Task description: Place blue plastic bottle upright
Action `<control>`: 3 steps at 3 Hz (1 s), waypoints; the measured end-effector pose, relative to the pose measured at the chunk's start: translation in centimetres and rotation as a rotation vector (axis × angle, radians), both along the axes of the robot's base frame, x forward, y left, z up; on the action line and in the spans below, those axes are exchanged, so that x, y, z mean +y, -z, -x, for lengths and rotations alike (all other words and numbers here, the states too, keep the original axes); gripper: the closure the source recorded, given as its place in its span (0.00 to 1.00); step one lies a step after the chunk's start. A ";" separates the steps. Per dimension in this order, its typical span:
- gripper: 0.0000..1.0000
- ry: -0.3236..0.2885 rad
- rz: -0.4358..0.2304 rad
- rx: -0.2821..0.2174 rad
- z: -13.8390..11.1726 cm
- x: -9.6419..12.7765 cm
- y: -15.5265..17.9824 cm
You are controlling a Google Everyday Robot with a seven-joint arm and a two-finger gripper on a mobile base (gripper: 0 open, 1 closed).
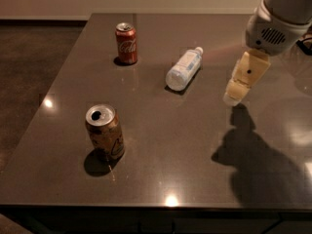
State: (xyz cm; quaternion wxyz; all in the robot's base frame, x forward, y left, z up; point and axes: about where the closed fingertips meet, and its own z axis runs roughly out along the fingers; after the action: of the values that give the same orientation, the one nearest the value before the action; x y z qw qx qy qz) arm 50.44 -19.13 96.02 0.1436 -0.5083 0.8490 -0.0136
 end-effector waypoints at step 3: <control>0.00 0.396 -0.082 0.001 -9.1 5.2 1.8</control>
Offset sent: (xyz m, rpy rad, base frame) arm 0.0988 0.0608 -0.0170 0.0869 0.0176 -0.4898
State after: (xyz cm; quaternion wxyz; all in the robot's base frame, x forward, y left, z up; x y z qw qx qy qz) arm 59.57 -13.95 94.19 0.1583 -0.3253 0.9322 -0.0068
